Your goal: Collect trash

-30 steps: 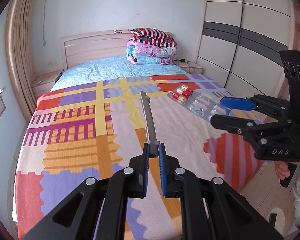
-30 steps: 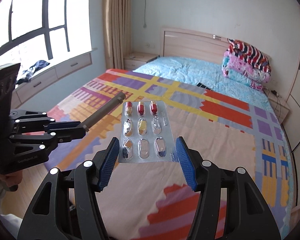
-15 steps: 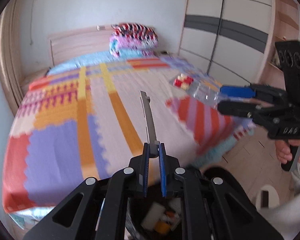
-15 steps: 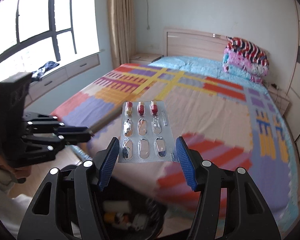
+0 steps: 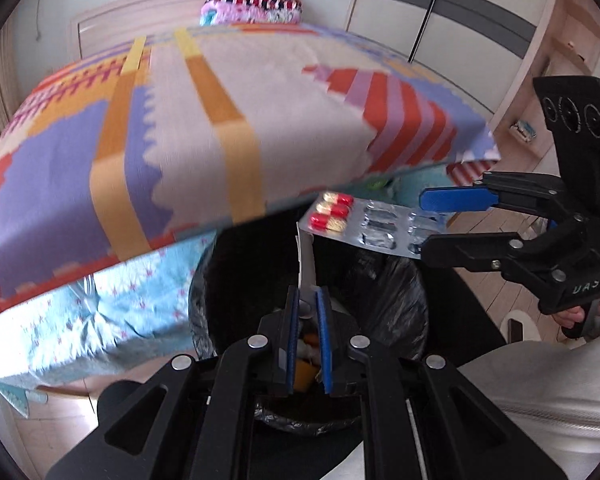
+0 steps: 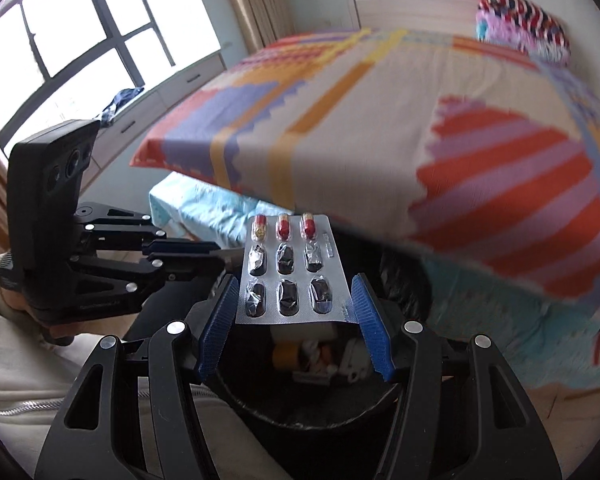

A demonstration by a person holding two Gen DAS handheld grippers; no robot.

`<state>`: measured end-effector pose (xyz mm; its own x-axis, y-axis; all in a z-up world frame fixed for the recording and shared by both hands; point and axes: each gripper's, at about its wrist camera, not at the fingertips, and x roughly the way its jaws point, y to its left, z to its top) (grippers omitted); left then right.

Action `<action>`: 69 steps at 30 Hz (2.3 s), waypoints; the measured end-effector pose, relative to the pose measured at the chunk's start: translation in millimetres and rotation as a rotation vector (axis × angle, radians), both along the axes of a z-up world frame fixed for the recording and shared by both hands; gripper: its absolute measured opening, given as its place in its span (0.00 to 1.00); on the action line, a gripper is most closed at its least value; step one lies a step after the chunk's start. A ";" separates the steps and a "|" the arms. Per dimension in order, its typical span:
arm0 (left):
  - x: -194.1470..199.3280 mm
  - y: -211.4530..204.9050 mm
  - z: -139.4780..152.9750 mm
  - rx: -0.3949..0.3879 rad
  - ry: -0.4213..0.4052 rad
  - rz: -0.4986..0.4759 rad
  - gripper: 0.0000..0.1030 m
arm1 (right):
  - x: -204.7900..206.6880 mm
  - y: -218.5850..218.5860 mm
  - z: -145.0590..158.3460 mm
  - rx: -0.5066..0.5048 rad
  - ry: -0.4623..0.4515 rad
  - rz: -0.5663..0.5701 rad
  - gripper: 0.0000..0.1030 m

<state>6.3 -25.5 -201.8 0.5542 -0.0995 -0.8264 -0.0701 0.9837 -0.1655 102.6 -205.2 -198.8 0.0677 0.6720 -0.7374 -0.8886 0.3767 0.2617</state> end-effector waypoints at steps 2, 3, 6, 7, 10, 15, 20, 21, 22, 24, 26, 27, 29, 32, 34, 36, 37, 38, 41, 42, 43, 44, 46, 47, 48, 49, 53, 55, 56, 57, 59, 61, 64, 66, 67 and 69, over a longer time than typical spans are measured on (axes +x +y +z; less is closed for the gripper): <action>1.3 0.7 -8.8 -0.008 0.021 0.003 0.09 | 3.3 -0.3 -10.4 -0.012 0.020 -0.007 0.56; 2.7 1.0 -14.5 -0.012 0.035 0.005 0.09 | 3.6 0.0 -14.8 -0.018 0.029 -0.013 0.56; 5.0 0.2 -33.1 -0.022 0.084 -0.002 0.09 | 9.1 3.7 -29.6 -0.052 0.060 -0.031 0.53; 6.9 -0.1 -40.2 -0.027 0.107 -0.012 0.09 | 11.2 4.6 -37.9 -0.080 0.062 -0.051 0.53; 10.1 -6.1 -61.4 -0.012 0.182 -0.046 0.09 | 15.5 7.8 -57.9 -0.118 0.113 -0.065 0.53; 12.4 -8.5 -75.9 -0.006 0.229 -0.060 0.09 | 10.9 10.5 -65.8 -0.131 0.129 -0.053 0.53; 12.4 -13.0 -75.6 0.001 0.233 -0.062 0.09 | 14.4 12.4 -69.2 -0.144 0.144 -0.054 0.53; 13.7 -12.2 -74.3 0.003 0.232 -0.061 0.09 | 14.3 13.9 -69.5 -0.147 0.145 -0.053 0.53; 13.6 -11.4 -72.9 0.007 0.230 -0.055 0.09 | 13.6 14.1 -69.0 -0.147 0.143 -0.053 0.53; 13.5 -9.8 -71.3 0.008 0.228 -0.045 0.10 | 12.3 14.7 -67.1 -0.149 0.142 -0.048 0.53; 12.7 -7.4 -68.3 0.010 0.228 -0.032 0.10 | 10.9 15.4 -65.2 -0.151 0.137 -0.046 0.53; 12.2 -6.7 -65.9 0.006 0.221 -0.028 0.10 | 11.1 14.3 -64.2 -0.150 0.136 -0.044 0.53; 10.8 -4.9 -59.2 -0.012 0.201 -0.026 0.10 | 9.0 13.8 -60.7 -0.149 0.131 -0.040 0.53; 9.5 -3.9 -50.0 -0.010 0.180 -0.029 0.10 | 5.1 13.6 -53.5 -0.155 0.118 -0.028 0.53; 8.2 -4.5 -44.6 0.000 0.170 -0.033 0.10 | 3.5 12.4 -49.0 -0.165 0.112 -0.021 0.54; 6.8 -4.4 -37.6 -0.004 0.151 -0.037 0.10 | 1.9 11.5 -45.0 -0.168 0.115 -0.015 0.54; 6.2 -4.5 -34.5 -0.003 0.143 -0.038 0.10 | 0.9 10.5 -41.6 -0.174 0.111 -0.014 0.54; 4.7 -4.7 -30.3 -0.005 0.134 -0.040 0.13 | -0.2 9.9 -39.0 -0.176 0.109 -0.011 0.54; -1.2 -3.0 -15.6 -0.017 0.093 -0.043 0.51 | -5.6 7.8 -29.2 -0.174 0.106 0.002 0.54; -3.4 -2.8 -9.0 -0.018 0.070 -0.041 0.57 | -6.8 7.2 -27.1 -0.174 0.105 0.004 0.54; -4.0 -3.0 -4.8 -0.023 0.055 -0.045 0.59 | -8.0 6.5 -24.1 -0.173 0.106 0.009 0.54; -5.5 -3.6 1.1 -0.034 0.042 -0.057 0.59 | -9.5 6.0 -21.0 -0.176 0.103 0.015 0.60; -7.2 -6.0 10.4 -0.036 0.026 -0.073 0.59 | -13.2 6.5 -15.8 -0.182 0.088 0.021 0.68; -8.7 -8.6 16.0 -0.033 0.017 -0.087 0.62 | -15.0 6.1 -13.6 -0.184 0.083 0.026 0.69; -10.5 -10.7 20.9 -0.032 0.007 -0.100 0.65 | -16.7 5.9 -10.7 -0.187 0.078 0.030 0.71; -12.8 -12.9 26.2 -0.031 -0.007 -0.111 0.69 | -19.0 5.7 -7.5 -0.193 0.068 0.031 0.77; -16.4 -17.0 38.5 -0.034 -0.031 -0.117 0.80 | -24.2 3.9 -1.4 -0.198 0.062 0.040 0.80; -16.2 -18.3 40.3 -0.027 -0.024 -0.111 0.80 | -24.2 2.2 -0.3 -0.204 0.065 0.037 0.82; -15.0 -18.8 40.5 -0.017 -0.015 -0.105 0.80 | -23.8 1.7 0.2 -0.209 0.067 0.035 0.82; -14.4 -19.4 41.5 -0.015 -0.012 -0.105 0.80 | -23.7 0.9 1.3 -0.211 0.067 0.035 0.82; -15.0 -19.8 43.3 -0.021 -0.012 -0.109 0.80 | -23.9 -0.5 4.5 -0.212 0.067 0.033 0.82; -15.3 -21.0 44.9 -0.030 -0.019 -0.113 0.80 | -24.3 -2.0 8.1 -0.208 0.072 0.033 0.82; -17.9 -22.6 48.5 -0.029 -0.027 -0.123 0.80 | -26.5 -3.8 14.0 -0.204 0.069 0.040 0.83; -18.7 -22.5 50.2 -0.039 -0.030 -0.126 0.80 | -28.2 -4.0 16.9 -0.198 0.065 0.048 0.82; -18.8 -22.1 50.5 -0.042 -0.028 -0.125 0.80 | -29.2 -4.2 18.1 -0.197 0.064 0.053 0.82; -18.6 -22.3 51.3 -0.039 -0.027 -0.124 0.80 | -30.7 -3.9 18.5 -0.198 0.064 0.060 0.82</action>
